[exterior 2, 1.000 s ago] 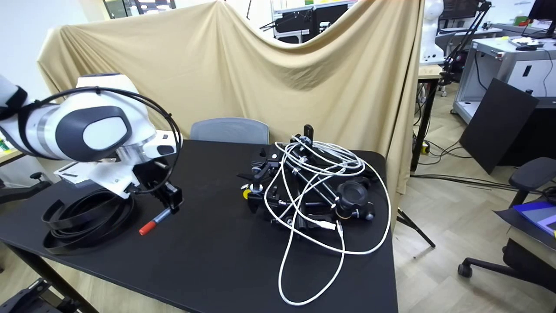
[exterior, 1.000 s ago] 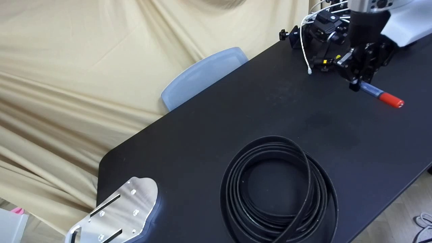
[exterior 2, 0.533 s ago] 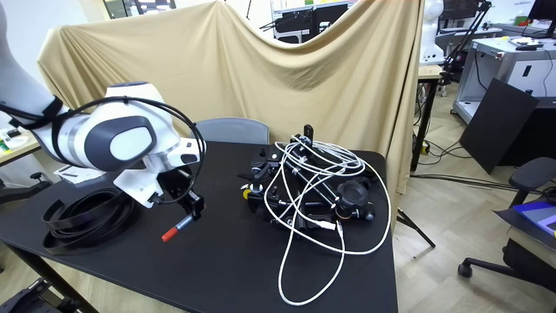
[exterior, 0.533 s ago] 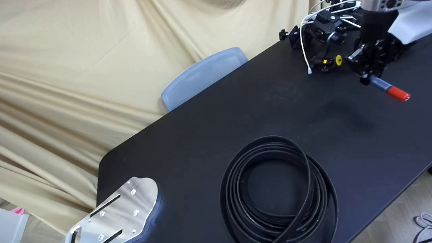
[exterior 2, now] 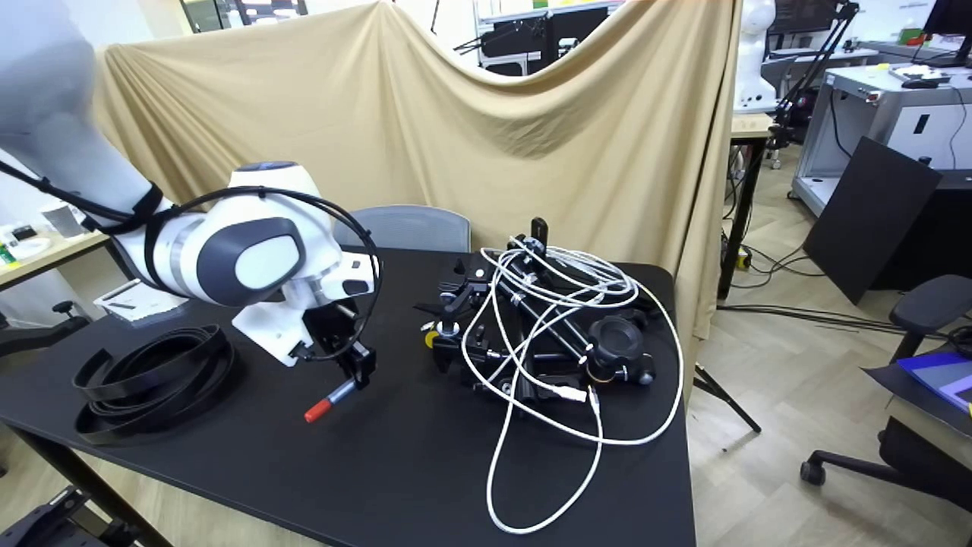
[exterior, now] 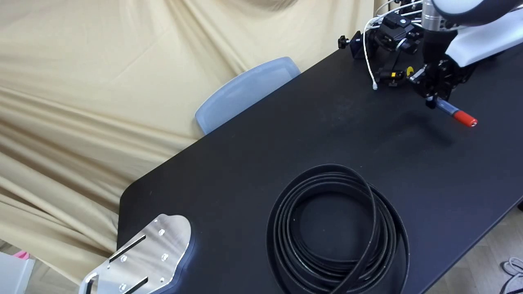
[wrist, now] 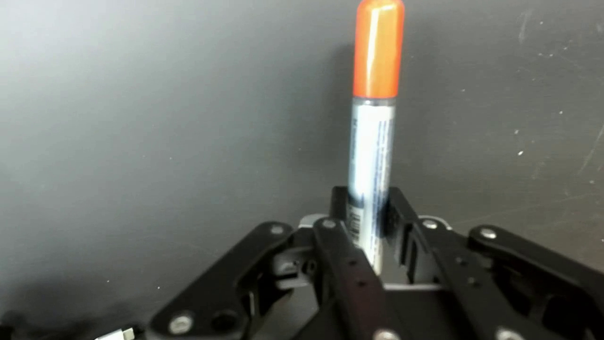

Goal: Move the marker to the right

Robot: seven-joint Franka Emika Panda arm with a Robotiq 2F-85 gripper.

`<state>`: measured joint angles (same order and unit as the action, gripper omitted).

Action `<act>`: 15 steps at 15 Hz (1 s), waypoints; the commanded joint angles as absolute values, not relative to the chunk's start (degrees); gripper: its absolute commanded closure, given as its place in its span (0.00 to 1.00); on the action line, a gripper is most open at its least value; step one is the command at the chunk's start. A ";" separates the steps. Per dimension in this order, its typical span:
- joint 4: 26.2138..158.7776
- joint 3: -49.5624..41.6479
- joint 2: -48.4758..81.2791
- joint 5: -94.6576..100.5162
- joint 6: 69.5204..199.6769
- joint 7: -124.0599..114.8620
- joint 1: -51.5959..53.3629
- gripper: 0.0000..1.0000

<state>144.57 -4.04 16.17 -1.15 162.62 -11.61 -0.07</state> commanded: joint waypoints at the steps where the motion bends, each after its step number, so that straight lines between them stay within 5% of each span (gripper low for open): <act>1: 142.16 -4.12 18.65 -2.08 162.77 -11.52 -0.03 0.94; 4: 141.37 -3.97 19.81 -2.27 162.75 -11.22 -0.07 0.94; 5: 141.18 -3.82 20.07 -2.52 162.63 -11.12 -0.16 0.52; 7: 140.79 -3.71 20.57 -2.86 162.54 -11.06 -0.23 0.46; 13: 140.93 -4.09 20.02 -2.75 162.26 -11.75 0.74 0.04; 15: 141.30 -4.65 18.55 -2.11 161.22 -13.08 2.01 0.00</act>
